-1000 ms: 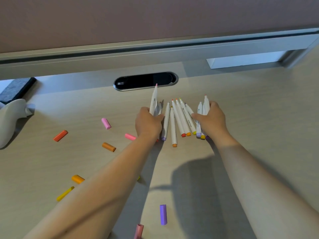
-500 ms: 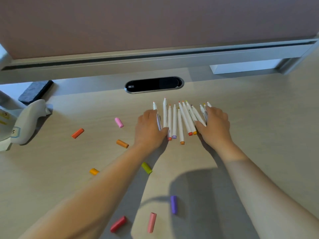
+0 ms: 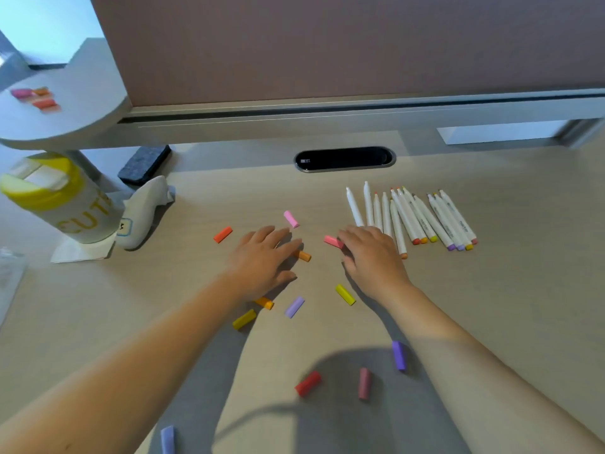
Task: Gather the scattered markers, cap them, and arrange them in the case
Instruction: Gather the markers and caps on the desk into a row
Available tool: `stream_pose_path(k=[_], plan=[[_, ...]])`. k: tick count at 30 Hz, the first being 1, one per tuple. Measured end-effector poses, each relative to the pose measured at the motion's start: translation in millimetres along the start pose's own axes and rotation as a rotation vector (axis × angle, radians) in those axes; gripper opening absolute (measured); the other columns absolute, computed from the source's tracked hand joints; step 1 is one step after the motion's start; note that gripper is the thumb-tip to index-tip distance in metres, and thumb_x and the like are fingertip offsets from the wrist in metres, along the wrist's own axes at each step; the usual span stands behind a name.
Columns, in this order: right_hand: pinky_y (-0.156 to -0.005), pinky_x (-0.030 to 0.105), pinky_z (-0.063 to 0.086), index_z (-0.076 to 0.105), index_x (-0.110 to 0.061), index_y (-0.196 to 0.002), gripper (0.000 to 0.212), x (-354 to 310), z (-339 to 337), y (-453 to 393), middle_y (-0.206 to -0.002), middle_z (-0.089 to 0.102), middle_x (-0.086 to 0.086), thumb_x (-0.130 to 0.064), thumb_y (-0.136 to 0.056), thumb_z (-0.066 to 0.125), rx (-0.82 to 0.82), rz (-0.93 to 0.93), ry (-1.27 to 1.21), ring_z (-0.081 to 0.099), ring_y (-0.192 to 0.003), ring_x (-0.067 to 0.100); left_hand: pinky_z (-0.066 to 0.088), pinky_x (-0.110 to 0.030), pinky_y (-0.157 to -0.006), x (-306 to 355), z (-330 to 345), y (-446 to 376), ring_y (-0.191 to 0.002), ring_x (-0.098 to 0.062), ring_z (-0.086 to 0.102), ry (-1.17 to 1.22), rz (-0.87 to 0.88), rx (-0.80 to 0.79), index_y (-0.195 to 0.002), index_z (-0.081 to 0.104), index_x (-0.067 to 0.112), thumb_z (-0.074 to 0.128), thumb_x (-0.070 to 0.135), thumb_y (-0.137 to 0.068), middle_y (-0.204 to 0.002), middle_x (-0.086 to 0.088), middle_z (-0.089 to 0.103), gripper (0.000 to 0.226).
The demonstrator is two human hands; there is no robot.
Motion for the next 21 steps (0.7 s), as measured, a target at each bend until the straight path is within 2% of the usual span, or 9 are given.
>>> stream_pose_path(k=[4, 7, 8, 10, 11, 14, 16, 18, 21], plan=[[-0.102, 0.040, 0.030, 0.053, -0.017, -0.119, 0.029, -5, 18, -12, -0.119, 0.056, -0.001, -0.012, -0.091, 0.046, -0.058, -0.033, 0.015, 0.045, -0.112, 0.026, 0.020, -0.036, -0.110, 7, -1, -11, -0.140, -0.025, 0.017, -0.052, 0.085, 0.057, -0.143, 0.021, 0.033, 0.036, 0.047, -0.094, -0.152, 0.000, 0.021, 0.053], [-0.097, 0.037, 0.032, 0.060, -0.015, -0.113, 0.027, 2, 22, -12, -0.105, 0.064, 0.006, -0.009, -0.091, 0.045, -0.042, 0.031, -0.017, 0.049, -0.106, 0.028, 0.027, -0.035, -0.103, 11, 2, -14, -0.133, -0.023, 0.029, -0.019, 0.102, 0.078, -0.134, 0.042, 0.028, 0.039, 0.040, -0.095, -0.145, 0.002, 0.035, 0.041], [-0.095, 0.036, 0.033, 0.062, -0.013, -0.110, 0.026, 4, 21, -11, -0.102, 0.065, 0.009, -0.008, -0.091, 0.045, -0.032, 0.053, -0.023, 0.050, -0.104, 0.029, 0.033, -0.037, -0.097, 11, -2, -12, -0.127, -0.026, 0.040, 0.009, 0.112, 0.131, -0.124, 0.054, 0.024, 0.045, 0.035, -0.094, -0.137, 0.001, 0.046, 0.034], [-0.092, 0.034, 0.035, 0.063, -0.007, -0.104, 0.021, 6, 23, -7, -0.099, 0.067, 0.011, -0.007, -0.091, 0.046, -0.020, 0.078, -0.034, 0.053, -0.102, 0.031, 0.045, -0.038, -0.075, 7, -10, -5, -0.096, -0.034, 0.061, 0.104, 0.106, 0.261, -0.091, 0.071, 0.013, 0.060, 0.022, -0.082, -0.104, -0.005, 0.068, 0.017], [-0.090, 0.034, 0.036, 0.063, -0.006, -0.102, 0.019, 6, 22, -5, -0.099, 0.068, 0.011, -0.007, -0.091, 0.047, -0.013, 0.092, -0.051, 0.054, -0.100, 0.033, 0.046, -0.036, -0.071, 1, -10, -2, -0.088, -0.034, 0.062, 0.165, 0.083, 0.301, -0.084, 0.071, 0.010, 0.062, 0.018, -0.080, -0.093, -0.007, 0.069, 0.013], [-0.084, 0.035, 0.039, 0.059, -0.005, -0.109, 0.021, 7, 15, 3, -0.108, 0.064, 0.011, -0.011, -0.093, 0.046, 0.014, 0.189, -0.153, 0.053, -0.110, 0.031, 0.037, -0.029, -0.077, -11, 0, 8, -0.100, -0.026, 0.053, 0.356, -0.048, 0.192, -0.100, 0.063, 0.003, 0.054, 0.017, -0.091, -0.104, -0.009, 0.062, 0.019], [-0.089, 0.034, 0.038, 0.056, -0.002, -0.114, 0.026, 7, 10, 10, -0.122, 0.055, 0.014, -0.008, -0.094, 0.043, 0.024, 0.246, -0.241, 0.039, -0.131, 0.027, 0.036, -0.024, -0.069, -14, 0, 17, -0.095, -0.022, 0.055, 0.493, -0.086, 0.177, -0.099, 0.058, 0.004, 0.051, 0.014, -0.092, -0.105, -0.009, 0.061, 0.013], [-0.093, 0.032, 0.034, 0.055, 0.002, -0.111, 0.025, 6, 7, 20, -0.128, 0.047, 0.016, -0.002, -0.092, 0.040, 0.018, 0.280, -0.311, 0.024, -0.140, 0.024, 0.041, -0.021, -0.064, -11, 0, 26, -0.085, -0.017, 0.059, 0.680, -0.082, 0.146, -0.092, 0.049, 0.010, 0.048, 0.006, -0.092, -0.104, -0.010, 0.062, 0.004], [-0.093, 0.032, 0.037, 0.055, 0.002, -0.105, 0.024, 5, 10, 35, -0.124, 0.046, 0.017, 0.002, -0.089, 0.036, 0.003, 0.325, -0.378, 0.044, -0.124, 0.030, 0.041, -0.013, -0.064, -2, 5, 33, -0.091, -0.019, 0.057, 0.750, -0.030, 0.078, -0.102, 0.044, 0.012, 0.035, 0.002, -0.094, -0.102, -0.008, 0.056, 0.015]])
Point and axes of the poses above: each hand's wrist, its own y-axis away from the middle knuckle, its own z-axis out of the palm, x = y × z, the point moved 8 cm from there along -y, towards the middle knuckle
